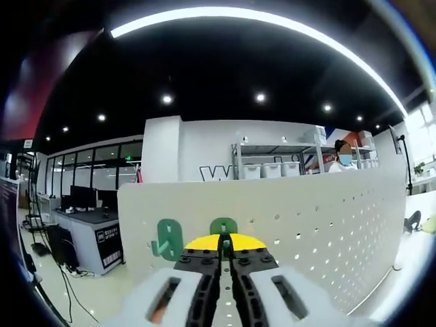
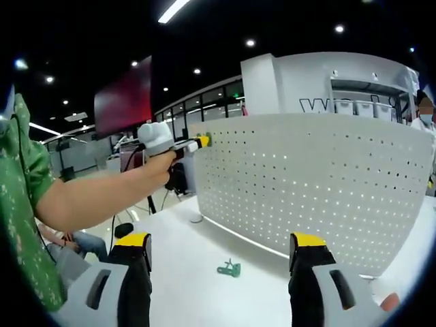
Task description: Insert the hook assembly into the mounting plate slot until the hook locks in place.
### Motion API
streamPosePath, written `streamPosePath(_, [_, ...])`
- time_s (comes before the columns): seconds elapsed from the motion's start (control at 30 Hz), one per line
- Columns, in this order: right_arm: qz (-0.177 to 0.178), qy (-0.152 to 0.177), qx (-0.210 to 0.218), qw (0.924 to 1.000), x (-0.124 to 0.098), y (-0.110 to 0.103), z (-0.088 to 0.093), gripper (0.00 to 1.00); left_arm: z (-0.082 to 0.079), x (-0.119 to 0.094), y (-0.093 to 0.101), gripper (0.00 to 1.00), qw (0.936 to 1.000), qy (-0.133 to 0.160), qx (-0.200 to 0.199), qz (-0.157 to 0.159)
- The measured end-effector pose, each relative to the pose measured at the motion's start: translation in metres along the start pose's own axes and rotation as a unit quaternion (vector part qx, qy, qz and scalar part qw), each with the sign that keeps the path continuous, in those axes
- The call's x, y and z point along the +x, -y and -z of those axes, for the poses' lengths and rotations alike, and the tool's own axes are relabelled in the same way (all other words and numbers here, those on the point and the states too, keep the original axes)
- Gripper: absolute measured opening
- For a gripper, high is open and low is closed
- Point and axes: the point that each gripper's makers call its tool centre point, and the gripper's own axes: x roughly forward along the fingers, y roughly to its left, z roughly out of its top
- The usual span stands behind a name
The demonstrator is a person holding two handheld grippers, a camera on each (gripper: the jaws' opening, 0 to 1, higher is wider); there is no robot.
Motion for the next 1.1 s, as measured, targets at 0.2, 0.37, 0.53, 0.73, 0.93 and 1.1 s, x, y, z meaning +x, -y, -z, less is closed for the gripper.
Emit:
streamPosePath(0.2, [-0.001,0.001,0.001,1.0000,0.000,0.000,0.000,0.85,0.000,0.000,0.000,0.04,1.0000,-0.007,-0.003,0.001])
streamPosePath(0.37, [-0.004,0.001,0.001,1.0000,0.000,0.000,0.001,0.85,0.001,0.000,-0.001,0.06,0.9999,-0.013,-0.005,0.003])
streamPosePath(0.53, [-0.005,0.002,0.000,1.0000,0.001,-0.001,0.000,0.85,0.000,-0.002,-0.001,0.12,0.9998,-0.016,-0.010,0.003])
streamPosePath(0.73, [-0.008,0.002,0.001,1.0000,0.001,-0.002,0.001,0.84,-0.001,-0.005,-0.001,0.18,0.9997,-0.018,-0.015,0.003])
streamPosePath(0.93, [-0.011,0.004,0.001,0.9999,0.001,-0.005,0.000,0.84,-0.003,-0.008,0.000,0.22,0.9997,-0.018,-0.014,0.004])
streamPosePath(1.1, [-0.011,0.006,0.000,0.9999,-0.001,-0.005,-0.001,0.84,-0.003,-0.012,0.003,0.25,0.9996,-0.022,-0.016,0.007])
